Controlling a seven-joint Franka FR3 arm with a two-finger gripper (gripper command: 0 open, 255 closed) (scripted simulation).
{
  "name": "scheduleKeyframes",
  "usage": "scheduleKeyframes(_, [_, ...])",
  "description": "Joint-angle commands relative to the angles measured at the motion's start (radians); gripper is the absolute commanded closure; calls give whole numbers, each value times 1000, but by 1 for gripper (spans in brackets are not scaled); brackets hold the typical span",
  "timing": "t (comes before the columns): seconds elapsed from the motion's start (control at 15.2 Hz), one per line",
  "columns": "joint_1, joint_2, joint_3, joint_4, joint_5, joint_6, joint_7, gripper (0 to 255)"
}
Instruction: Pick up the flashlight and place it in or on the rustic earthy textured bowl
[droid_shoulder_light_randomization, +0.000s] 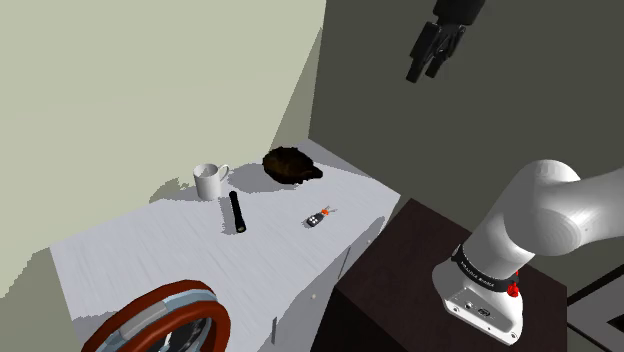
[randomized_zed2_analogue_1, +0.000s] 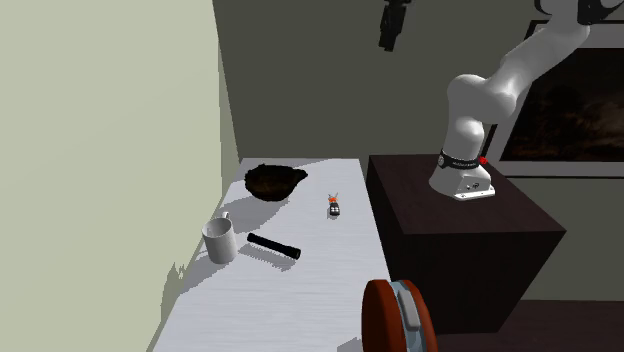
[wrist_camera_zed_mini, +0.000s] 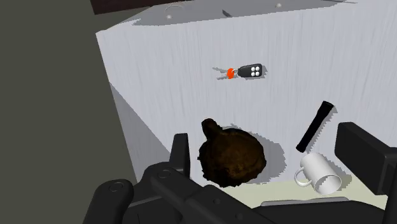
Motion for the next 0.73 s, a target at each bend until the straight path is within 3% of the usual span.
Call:
scheduleKeyframes(0.0, [0,0,0,0,0,0,0,0])
scheduleKeyframes(0.66, [11,184,140,-121,74,287,190,0])
